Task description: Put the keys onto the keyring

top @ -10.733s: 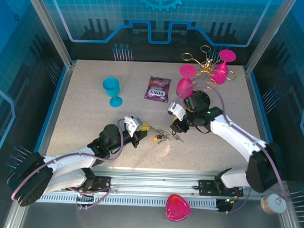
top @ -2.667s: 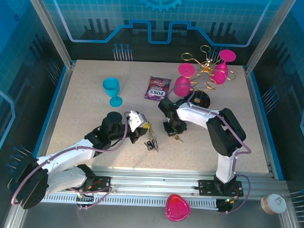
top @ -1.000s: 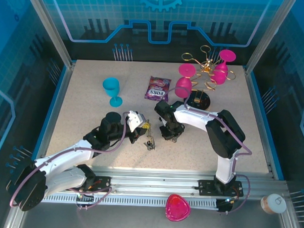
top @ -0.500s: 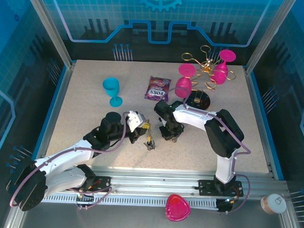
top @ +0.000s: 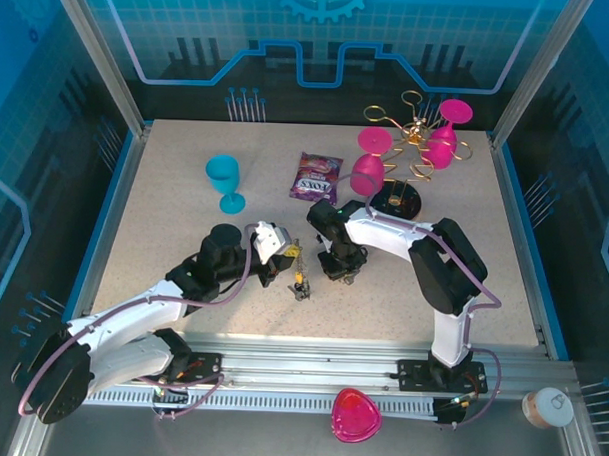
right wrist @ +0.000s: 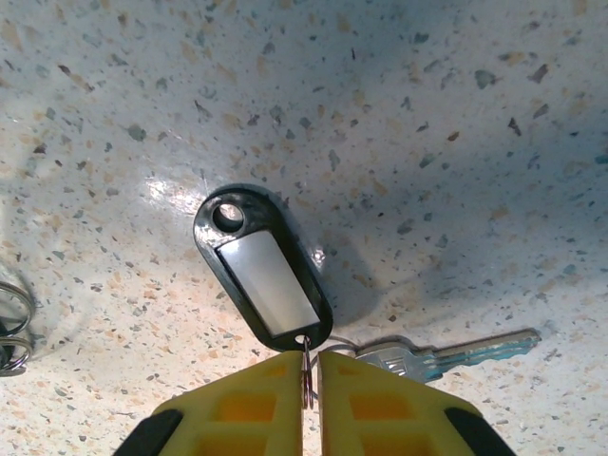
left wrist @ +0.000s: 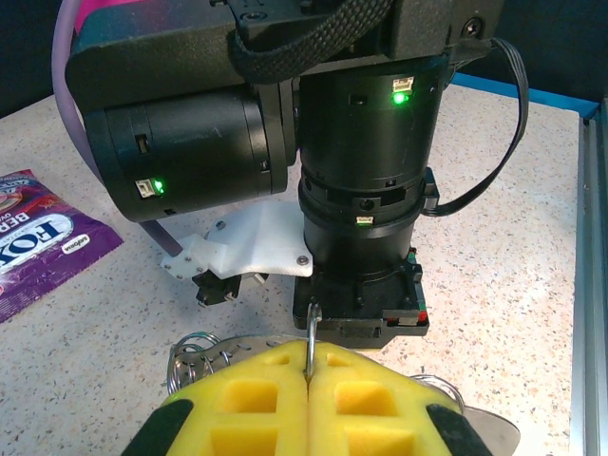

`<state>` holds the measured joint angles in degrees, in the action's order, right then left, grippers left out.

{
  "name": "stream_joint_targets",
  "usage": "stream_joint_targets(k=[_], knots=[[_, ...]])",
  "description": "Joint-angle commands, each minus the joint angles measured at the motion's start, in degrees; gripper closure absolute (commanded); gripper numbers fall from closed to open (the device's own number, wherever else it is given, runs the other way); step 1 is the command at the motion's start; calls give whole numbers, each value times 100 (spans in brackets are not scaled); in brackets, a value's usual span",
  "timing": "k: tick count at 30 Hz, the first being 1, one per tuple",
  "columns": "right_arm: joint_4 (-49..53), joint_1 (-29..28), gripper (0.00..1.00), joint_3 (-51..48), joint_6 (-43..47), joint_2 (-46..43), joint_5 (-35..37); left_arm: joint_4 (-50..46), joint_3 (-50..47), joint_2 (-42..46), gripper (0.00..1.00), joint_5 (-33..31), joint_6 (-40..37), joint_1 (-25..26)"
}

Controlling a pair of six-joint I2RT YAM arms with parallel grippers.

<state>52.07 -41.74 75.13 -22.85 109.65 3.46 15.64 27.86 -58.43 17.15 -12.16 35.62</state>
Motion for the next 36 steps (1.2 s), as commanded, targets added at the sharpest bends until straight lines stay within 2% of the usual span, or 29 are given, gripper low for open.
stream_joint_targets(k=[1,13,22,29,31,36], knots=[[207,-97,87,147,18,83,14,96,-77,130,100,41,-67,-8],[233,-104,86,181,62,223,-6,10,-69,201,100,17,-75,-7],[276,-106,96,213,83,150,36,-8,-48,190,100,12,-81,-11],[405,-112,95,304,149,36,97,-15,-45,185,100,10,-88,-6],[401,-117,100,311,171,-58,132,-18,-36,190,100,0,-101,-10],[217,-108,100,228,708,-893,98,-57,-28,213,100,-81,-153,-7]])
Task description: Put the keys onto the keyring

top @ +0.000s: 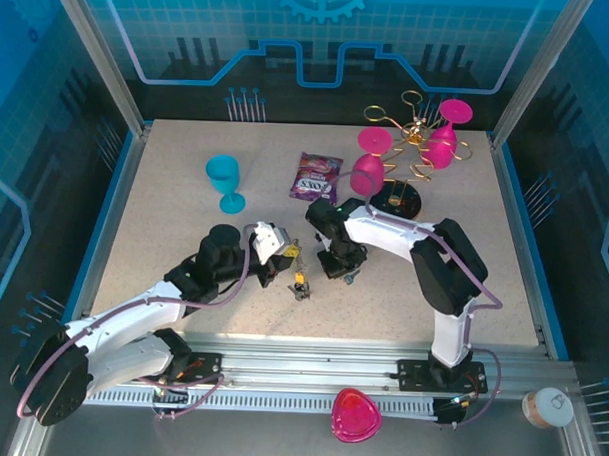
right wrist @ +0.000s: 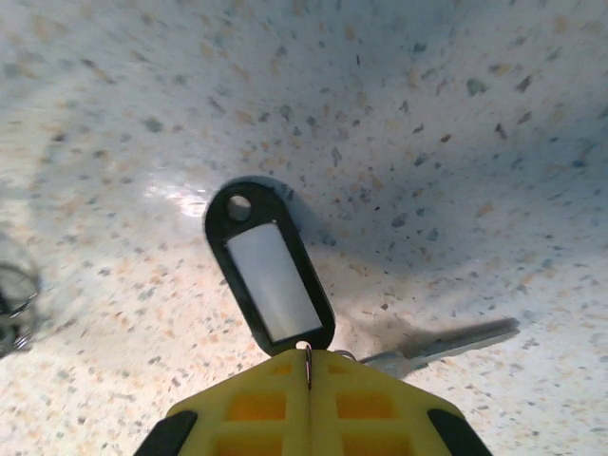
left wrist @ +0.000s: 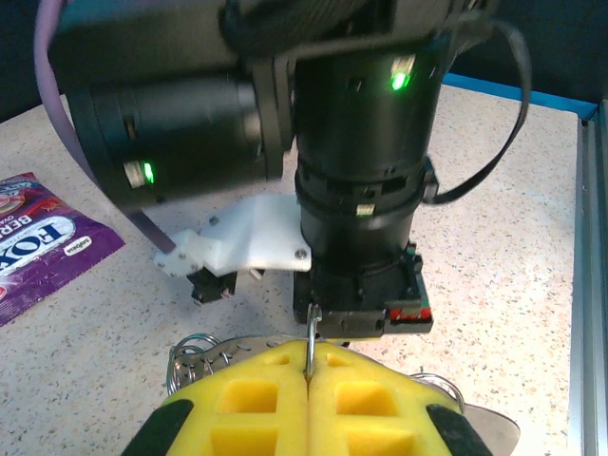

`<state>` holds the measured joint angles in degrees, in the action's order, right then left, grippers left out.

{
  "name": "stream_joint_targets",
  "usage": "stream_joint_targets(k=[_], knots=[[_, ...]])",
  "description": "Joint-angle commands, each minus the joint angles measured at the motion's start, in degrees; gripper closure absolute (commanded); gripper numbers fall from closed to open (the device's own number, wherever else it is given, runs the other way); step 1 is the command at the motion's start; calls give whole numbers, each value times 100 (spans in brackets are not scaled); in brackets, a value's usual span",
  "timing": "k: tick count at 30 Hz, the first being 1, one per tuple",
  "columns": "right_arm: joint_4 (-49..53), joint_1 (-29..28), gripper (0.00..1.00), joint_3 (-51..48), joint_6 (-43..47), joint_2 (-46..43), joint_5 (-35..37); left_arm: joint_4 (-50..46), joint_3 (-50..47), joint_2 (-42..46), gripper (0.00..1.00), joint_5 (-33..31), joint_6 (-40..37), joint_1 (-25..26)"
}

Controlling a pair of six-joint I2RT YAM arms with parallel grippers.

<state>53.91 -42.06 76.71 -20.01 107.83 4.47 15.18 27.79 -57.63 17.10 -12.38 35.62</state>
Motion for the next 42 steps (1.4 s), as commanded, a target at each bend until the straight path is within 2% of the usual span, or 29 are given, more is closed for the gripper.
stream_joint_targets(k=[1,5,9,14,20,25,42], knots=[[-67,-77,100,15,667,-941,-81,-7,-15,133,100,-107,-143,-11],[-649,-33,100,-303,1736,-1876,-674,35,57,56,100,-102,-200,-10],[-1052,138,100,-539,2579,-2280,-1787,105,151,-79,100,11,-224,-7],[-1613,522,100,-833,2955,-2570,-3114,76,226,-125,100,125,-249,-5],[-1921,664,100,-966,3156,-2706,-4012,36,260,-144,100,239,-230,-3],[-1880,673,100,-870,3223,-2609,-4305,51,264,-152,100,247,-166,12],[-2042,569,100,-622,2895,-2328,-3911,73,288,-258,100,223,16,130]])
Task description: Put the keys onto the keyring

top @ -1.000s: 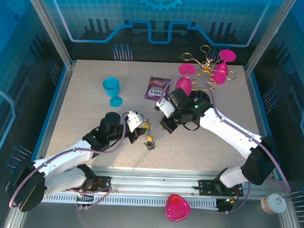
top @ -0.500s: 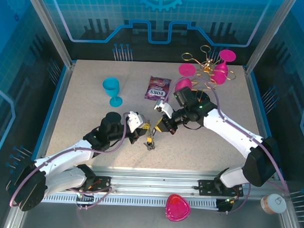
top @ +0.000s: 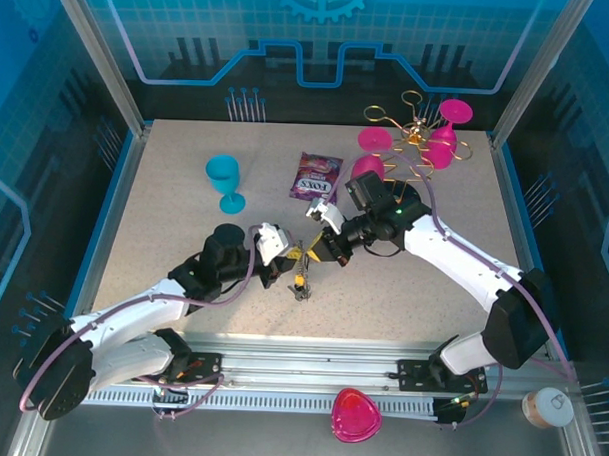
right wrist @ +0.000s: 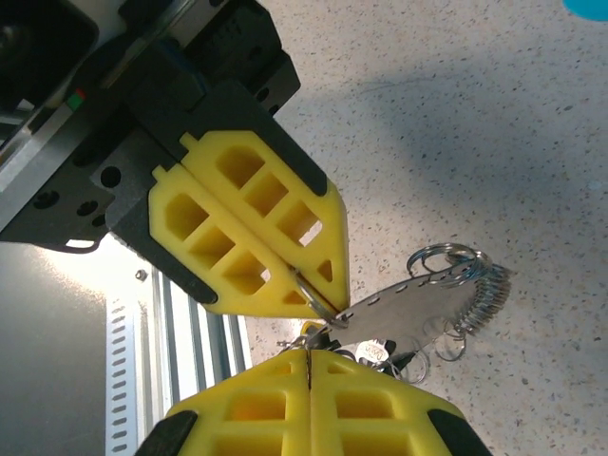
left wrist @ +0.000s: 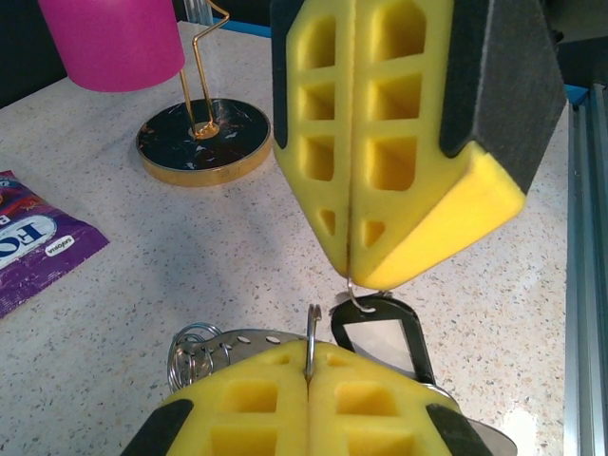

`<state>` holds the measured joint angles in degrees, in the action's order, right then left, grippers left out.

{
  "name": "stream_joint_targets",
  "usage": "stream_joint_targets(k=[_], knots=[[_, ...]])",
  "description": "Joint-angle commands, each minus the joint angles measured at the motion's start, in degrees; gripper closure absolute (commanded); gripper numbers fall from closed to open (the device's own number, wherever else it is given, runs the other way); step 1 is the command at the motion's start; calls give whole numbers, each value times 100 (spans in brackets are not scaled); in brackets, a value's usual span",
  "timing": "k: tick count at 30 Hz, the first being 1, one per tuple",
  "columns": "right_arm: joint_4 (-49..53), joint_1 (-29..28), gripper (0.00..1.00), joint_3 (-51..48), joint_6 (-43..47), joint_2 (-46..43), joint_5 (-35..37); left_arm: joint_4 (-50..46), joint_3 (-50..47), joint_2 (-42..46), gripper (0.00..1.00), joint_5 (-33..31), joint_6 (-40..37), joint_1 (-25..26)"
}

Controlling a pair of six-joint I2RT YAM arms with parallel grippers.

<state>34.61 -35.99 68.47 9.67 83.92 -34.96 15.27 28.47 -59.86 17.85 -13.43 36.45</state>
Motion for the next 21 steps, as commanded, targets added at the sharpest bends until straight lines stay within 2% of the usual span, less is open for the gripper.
stream_joint_targets(k=[1,8,21], knots=[[-136,-40,100,196,-71,63,49,59,228,-35,100,149,140,41],[-244,-100,100,196,-101,83,302,53,278,-68,100,124,166,85],[-358,-160,100,54,32,-11,200,30,288,-82,100,22,174,116]])
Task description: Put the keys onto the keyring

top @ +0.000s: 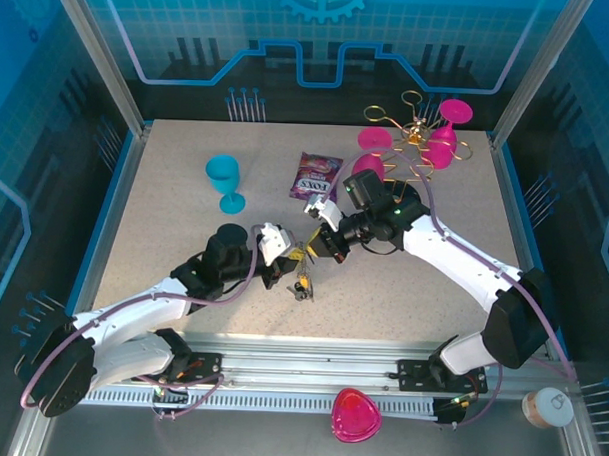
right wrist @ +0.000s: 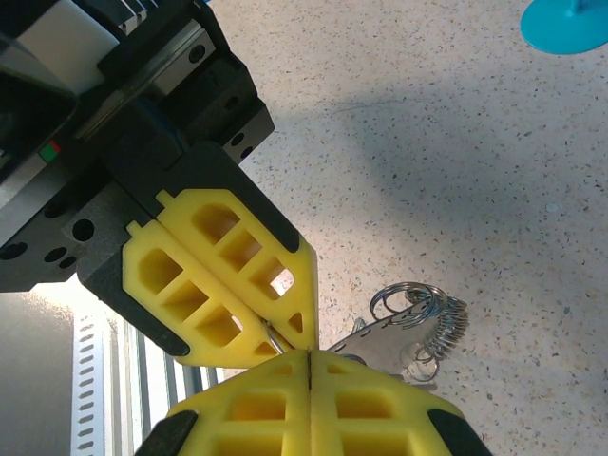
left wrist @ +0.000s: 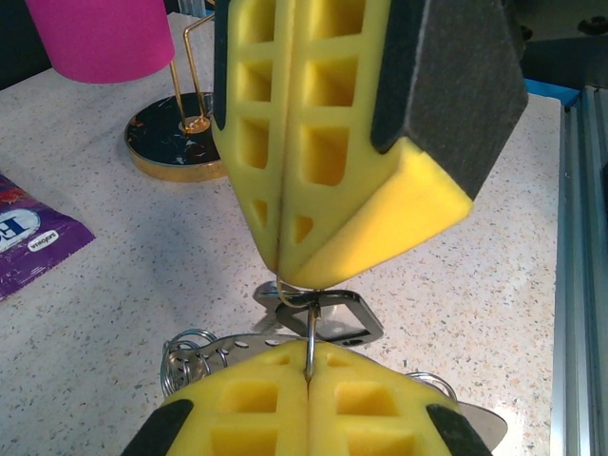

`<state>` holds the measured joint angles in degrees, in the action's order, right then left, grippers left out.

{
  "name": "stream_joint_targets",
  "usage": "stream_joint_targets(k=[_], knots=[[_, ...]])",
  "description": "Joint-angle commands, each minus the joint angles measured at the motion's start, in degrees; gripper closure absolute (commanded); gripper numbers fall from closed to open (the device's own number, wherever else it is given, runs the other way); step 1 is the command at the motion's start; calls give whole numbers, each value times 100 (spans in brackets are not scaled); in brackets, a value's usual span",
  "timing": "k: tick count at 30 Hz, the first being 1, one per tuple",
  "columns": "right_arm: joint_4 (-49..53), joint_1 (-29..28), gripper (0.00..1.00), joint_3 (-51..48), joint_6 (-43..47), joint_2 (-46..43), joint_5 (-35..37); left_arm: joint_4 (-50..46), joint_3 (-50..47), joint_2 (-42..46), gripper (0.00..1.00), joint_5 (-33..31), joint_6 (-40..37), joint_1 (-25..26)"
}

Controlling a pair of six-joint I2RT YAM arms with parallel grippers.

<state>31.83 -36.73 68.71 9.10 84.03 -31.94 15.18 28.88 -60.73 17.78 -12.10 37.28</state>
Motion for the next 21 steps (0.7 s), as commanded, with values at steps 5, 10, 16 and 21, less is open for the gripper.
stream_joint_targets(k=[5,10,16,21], knots=[[-189,-40,100,-182,111,-270,423,0,241,38,100,-80,63,34],[-185,-5,100,-330,232,-431,160,-38,241,42,100,-143,55,34],[-305,-69,100,-317,193,-345,-239,-1,232,26,100,-121,49,33],[-417,-119,100,-271,110,-256,-167,-1,232,26,100,-104,54,34]])
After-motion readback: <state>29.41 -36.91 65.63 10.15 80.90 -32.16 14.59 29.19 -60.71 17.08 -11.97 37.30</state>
